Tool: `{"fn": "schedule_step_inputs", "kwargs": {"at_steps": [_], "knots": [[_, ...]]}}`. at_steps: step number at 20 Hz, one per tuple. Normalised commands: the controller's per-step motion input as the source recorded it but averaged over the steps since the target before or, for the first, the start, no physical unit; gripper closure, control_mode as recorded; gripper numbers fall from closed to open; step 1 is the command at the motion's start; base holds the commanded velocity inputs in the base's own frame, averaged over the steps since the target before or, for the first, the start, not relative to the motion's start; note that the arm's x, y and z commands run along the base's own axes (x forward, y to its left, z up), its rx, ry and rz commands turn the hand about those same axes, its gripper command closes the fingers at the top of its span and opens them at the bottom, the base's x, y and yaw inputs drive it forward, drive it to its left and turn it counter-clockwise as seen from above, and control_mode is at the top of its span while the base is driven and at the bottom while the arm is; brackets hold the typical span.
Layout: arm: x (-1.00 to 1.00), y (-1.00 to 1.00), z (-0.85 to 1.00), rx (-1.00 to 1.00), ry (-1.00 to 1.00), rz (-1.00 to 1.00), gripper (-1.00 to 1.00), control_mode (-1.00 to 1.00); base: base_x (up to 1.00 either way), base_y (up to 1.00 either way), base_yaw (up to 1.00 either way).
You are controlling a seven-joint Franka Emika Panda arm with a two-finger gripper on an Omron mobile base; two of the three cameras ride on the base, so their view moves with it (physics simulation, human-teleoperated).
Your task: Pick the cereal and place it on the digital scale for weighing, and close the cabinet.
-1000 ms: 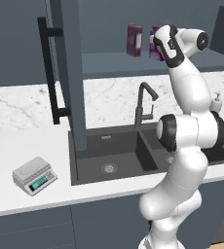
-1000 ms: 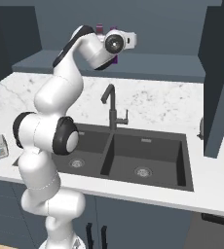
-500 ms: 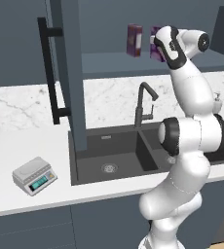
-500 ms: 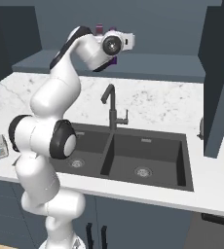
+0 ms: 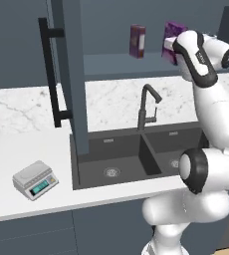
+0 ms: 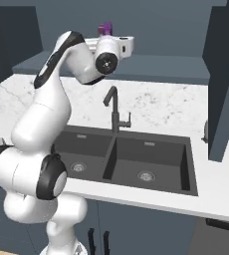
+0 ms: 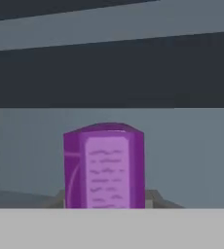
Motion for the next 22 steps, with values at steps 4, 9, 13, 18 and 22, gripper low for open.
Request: {"fn": "schedule_step_inputs", "kwargs": {"at_steps": [4, 9, 13, 18, 22], "knots": [[-1.0, 0.0, 0.09, 0.0, -0.28, 0.0, 1.0, -1.0, 0.0, 0.0, 0.0], [-1.0, 0.0, 0.16, 0.01, -0.07, 0.0, 1.0, -1.0, 0.0, 0.0, 0.0], [-1.0, 0.0, 0.32, 0.0, 0.02, 0.0, 1.0, -1.0, 0.0, 0.0, 0.0], [-1.0, -0.08, 0.4, 0.0, 0.05, 0.03, 1.0, -1.0, 0.0, 0.0, 0.0], [-1.0, -0.02, 0.28, 0.0, 0.21, 0.09, 1.0, -1.0, 0.0, 0.0, 0.0]]}}
